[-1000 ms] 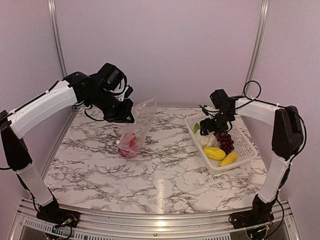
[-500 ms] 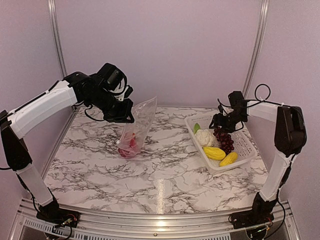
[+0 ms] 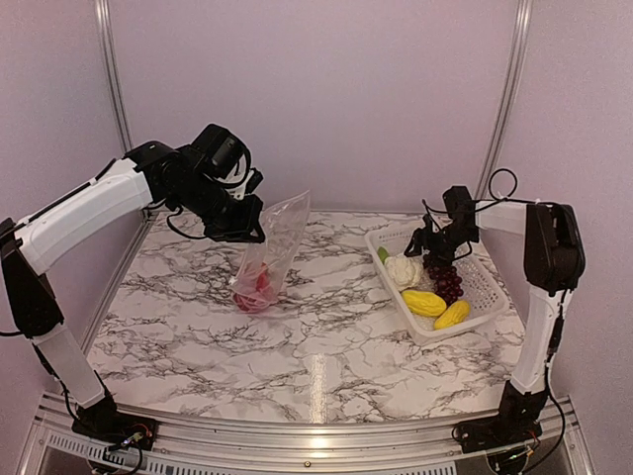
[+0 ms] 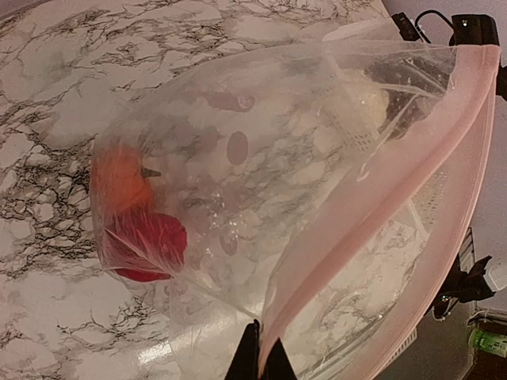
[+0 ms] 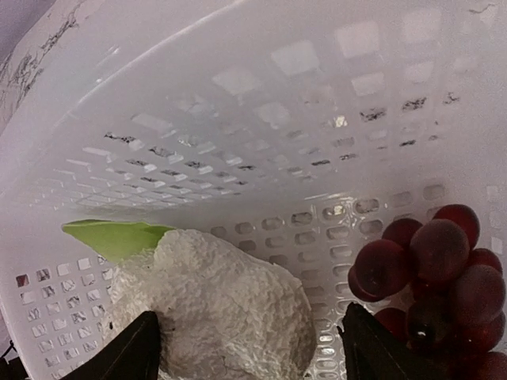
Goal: Place the food in the zip-top bag and seal the zipper
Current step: Adjust the fake vegetable in the bin.
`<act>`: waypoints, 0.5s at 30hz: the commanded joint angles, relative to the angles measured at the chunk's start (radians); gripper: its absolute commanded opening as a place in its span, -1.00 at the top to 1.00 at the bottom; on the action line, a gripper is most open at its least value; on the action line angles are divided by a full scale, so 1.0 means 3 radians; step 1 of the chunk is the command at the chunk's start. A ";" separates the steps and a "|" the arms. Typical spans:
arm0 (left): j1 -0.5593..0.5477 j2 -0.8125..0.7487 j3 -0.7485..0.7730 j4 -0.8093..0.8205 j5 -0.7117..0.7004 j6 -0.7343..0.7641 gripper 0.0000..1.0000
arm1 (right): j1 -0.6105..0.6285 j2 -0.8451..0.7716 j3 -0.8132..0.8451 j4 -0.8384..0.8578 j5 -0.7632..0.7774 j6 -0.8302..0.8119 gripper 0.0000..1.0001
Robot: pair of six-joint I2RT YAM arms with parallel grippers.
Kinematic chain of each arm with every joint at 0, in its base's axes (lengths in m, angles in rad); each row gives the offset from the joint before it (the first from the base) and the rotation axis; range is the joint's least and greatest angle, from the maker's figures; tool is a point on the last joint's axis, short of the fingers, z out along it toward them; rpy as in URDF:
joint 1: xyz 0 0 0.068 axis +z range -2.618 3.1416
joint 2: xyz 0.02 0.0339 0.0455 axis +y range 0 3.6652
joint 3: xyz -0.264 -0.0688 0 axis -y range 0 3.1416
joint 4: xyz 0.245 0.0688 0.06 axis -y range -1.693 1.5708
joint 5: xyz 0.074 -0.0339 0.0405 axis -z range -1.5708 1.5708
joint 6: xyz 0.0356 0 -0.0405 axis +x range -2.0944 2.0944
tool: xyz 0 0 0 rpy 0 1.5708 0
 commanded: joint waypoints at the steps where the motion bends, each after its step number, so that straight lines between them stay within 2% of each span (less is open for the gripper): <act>1: 0.0032 0.0052 0.0082 -0.0137 -0.0040 0.0067 1.00 | 0.0030 0.0292 0.0145 -0.0338 -0.0251 0.0008 -0.57; 7: 0.0050 0.0101 0.0109 -0.0139 -0.0018 0.0104 1.00 | 0.0076 0.0198 0.0117 -0.0437 -0.0578 0.0115 -0.68; 15: 0.0050 0.0143 0.0133 -0.0139 0.0015 0.0125 1.00 | 0.0105 0.0155 0.0023 -0.0324 -0.1080 0.0315 -0.62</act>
